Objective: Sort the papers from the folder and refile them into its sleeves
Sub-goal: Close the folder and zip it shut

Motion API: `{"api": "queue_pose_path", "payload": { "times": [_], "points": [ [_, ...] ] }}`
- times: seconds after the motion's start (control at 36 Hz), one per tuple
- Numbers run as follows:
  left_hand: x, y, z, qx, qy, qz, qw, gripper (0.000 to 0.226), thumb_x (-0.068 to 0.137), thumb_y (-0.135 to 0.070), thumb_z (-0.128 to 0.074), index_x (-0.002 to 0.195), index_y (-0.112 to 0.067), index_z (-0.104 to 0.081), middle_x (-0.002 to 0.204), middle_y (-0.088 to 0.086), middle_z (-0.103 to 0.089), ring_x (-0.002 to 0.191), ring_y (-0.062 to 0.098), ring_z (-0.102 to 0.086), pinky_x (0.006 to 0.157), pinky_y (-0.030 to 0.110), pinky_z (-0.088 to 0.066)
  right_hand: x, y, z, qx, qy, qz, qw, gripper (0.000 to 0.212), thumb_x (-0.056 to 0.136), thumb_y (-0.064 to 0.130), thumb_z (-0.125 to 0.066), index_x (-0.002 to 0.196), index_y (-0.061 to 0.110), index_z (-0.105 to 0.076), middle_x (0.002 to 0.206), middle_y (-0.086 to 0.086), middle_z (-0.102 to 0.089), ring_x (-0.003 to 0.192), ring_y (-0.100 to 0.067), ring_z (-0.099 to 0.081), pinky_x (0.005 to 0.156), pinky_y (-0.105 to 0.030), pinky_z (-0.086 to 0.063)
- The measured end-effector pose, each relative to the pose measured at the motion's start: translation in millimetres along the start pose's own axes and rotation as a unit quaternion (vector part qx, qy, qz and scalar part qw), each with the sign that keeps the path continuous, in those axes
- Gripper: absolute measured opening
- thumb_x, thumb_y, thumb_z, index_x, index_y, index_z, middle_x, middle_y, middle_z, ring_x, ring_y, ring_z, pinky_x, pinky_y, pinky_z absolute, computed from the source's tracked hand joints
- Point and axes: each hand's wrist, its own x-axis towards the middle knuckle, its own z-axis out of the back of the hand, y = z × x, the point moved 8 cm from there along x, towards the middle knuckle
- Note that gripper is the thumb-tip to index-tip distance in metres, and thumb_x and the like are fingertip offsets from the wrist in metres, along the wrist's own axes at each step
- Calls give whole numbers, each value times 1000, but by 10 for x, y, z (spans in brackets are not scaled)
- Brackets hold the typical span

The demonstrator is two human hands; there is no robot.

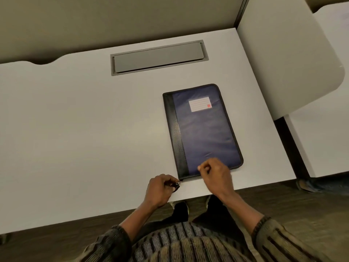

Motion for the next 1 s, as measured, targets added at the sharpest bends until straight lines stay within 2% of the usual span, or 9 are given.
{"api": "queue_pose_path", "payload": {
  "times": [0.08, 0.14, 0.28, 0.36, 0.5, 0.61, 0.75, 0.92, 1.0],
  "points": [
    [23, -2, 26, 19, 2, -24, 1000, 39, 85, -6, -75, 107, -38, -82, 103, -14, -75, 93, 4, -66, 86, 23, -53, -277, 60, -401, 75, 121, -50, 989, 18, 92, 43, -78, 84, 29, -69, 77, 14, -70, 74, -3, -66, 65, -19, -51],
    [35, -4, 31, 25, 2, -34, 999, 39, 87, -6, -73, 108, -38, -82, 103, -13, -73, 94, 6, -66, 87, 28, -55, -420, 70, -585, 84, 157, -75, 981, 25, 89, 53, -78, 88, 29, -72, 76, 14, -71, 73, 0, -67, 66, -18, -53],
    [63, -4, 15, 15, 13, -51, 998, 33, 89, -9, -75, 108, -35, -84, 102, -11, -74, 95, 7, -68, 88, 29, -56, -502, 126, -740, 95, 146, -104, 979, 44, 75, 69, -81, 89, 29, -74, 72, 16, -71, 70, 2, -68, 66, -21, -58],
    [65, -11, 12, 10, 13, -59, 998, 29, 92, -14, -77, 109, -37, -84, 101, -11, -74, 94, 5, -67, 86, 25, -54, -500, 153, -789, 123, 134, -136, 974, 47, 71, 73, -81, 83, 29, -71, 69, 13, -72, 63, -1, -70, 63, -30, -62],
    [77, 4, 19, 11, 19, -61, 998, 34, 90, -14, -78, 109, -41, -83, 99, -15, -74, 92, 2, -66, 83, 21, -53, -513, 208, -809, 192, 127, -204, 952, 25, 81, 36, -90, 82, 20, -72, 67, 4, -75, 55, -8, -73, 61, -29, -62],
    [77, -6, 60, -6, 14, -46, 999, 34, 87, -10, -81, 102, -40, -84, 99, -16, -76, 92, -1, -68, 82, 12, -49, -549, 150, -887, 287, 155, -253, 911, 8, 90, 10, -81, 97, 12, -77, 79, -2, -80, 68, -19, -78, 76, -42, -67],
    [53, -36, 64, 14, -7, -41, 999, 33, 86, -7, -79, 98, -38, -85, 97, -17, -74, 89, -3, -65, 78, 7, -45, -599, 42, -936, 351, 170, -296, 872, 5, 96, 6, -74, 99, 3, -77, 80, -12, -79, 74, -30, -79, 80, -45, -66],
    [36, -13, 84, 18, -45, -39, 998, 33, 84, -4, -77, 92, -35, -84, 92, -16, -70, 86, 1, -63, 74, 12, -45, -630, -64, -1021, 423, 141, -381, 810, 8, 93, -4, -68, 94, -5, -76, 82, -22, -77, 75, -35, -77, 86, -48, -64],
    [51, -6, 92, 18, -46, -30, 998, 26, 84, -9, -80, 90, -34, -83, 91, -15, -69, 84, 1, -62, 73, 14, -46, -593, -64, -992, 415, 119, -377, 819, 9, 90, -6, -73, 86, 0, -79, 81, -17, -78, 77, -31, -79, 83, -43, -65]
  ]
}}
